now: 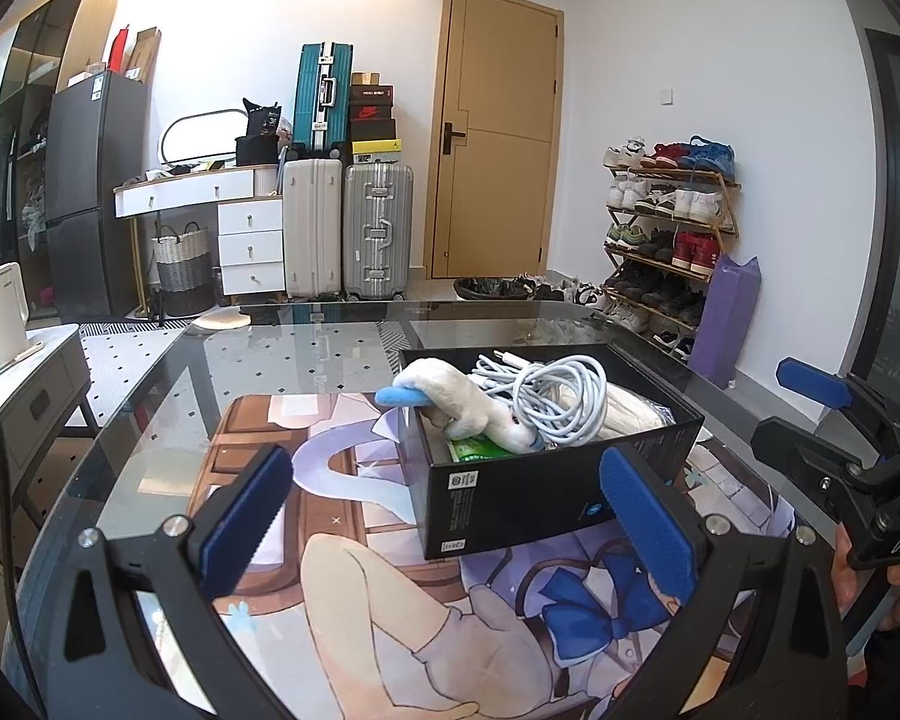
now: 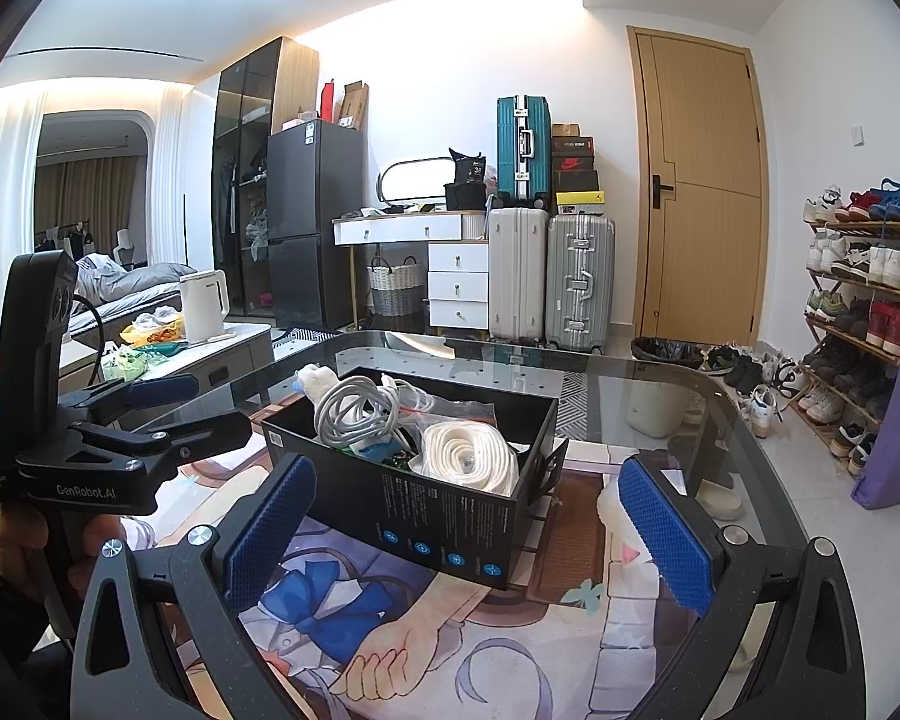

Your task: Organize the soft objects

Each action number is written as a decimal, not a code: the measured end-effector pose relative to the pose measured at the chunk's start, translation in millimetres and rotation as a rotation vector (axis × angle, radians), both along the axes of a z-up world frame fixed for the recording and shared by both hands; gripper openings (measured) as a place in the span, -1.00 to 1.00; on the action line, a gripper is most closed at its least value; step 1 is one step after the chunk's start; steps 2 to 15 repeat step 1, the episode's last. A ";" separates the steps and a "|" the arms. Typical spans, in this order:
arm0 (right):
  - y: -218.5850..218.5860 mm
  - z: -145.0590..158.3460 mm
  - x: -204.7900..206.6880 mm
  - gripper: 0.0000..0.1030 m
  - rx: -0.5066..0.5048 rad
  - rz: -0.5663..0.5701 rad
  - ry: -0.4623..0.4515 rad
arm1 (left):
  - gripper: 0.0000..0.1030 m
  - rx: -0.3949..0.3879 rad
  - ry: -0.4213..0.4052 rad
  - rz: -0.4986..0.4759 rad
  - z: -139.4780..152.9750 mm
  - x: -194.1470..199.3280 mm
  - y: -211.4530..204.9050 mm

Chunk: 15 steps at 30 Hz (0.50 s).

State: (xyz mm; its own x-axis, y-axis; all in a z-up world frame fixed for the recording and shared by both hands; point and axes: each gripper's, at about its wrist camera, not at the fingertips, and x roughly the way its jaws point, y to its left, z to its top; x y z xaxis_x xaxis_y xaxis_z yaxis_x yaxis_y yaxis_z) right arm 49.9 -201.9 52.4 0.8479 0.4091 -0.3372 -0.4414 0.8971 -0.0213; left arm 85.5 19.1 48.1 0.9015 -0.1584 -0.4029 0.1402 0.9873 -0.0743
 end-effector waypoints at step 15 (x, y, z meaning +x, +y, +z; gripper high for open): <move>-0.3 0.1 -0.5 0.99 0.000 0.000 0.000 | 1.00 0.002 -0.001 0.000 0.4 0.3 -0.5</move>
